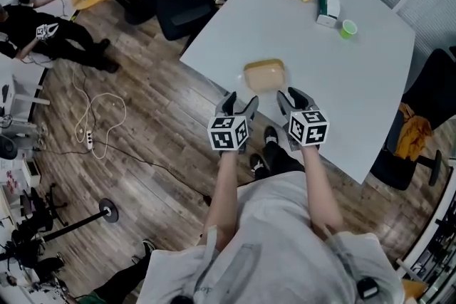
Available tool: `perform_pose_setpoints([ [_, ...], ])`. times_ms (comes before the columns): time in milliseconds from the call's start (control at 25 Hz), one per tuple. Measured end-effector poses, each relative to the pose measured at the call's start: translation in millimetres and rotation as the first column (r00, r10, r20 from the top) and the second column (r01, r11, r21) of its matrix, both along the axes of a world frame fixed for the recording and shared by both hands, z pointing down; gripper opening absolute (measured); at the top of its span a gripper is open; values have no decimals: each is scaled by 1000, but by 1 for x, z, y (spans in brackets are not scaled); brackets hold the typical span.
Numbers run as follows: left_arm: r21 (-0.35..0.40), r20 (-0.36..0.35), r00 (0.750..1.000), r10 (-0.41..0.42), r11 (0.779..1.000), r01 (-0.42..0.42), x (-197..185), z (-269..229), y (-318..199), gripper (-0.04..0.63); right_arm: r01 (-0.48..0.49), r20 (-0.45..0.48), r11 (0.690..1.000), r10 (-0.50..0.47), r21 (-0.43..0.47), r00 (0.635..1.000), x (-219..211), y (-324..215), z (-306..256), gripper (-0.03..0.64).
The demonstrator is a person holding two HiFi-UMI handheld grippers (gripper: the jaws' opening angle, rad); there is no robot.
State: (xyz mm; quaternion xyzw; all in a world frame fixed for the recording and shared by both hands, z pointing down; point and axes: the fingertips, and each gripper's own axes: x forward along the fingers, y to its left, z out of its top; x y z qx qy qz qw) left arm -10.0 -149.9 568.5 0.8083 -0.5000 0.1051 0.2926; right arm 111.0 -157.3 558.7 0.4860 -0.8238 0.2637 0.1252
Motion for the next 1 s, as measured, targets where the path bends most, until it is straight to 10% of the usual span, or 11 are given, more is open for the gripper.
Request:
perform_pose_setpoints([
  [1000, 105, 34, 998, -59, 993, 55, 1, -22, 38, 172, -60, -30, 996, 62, 68, 998, 16, 39, -15, 133],
])
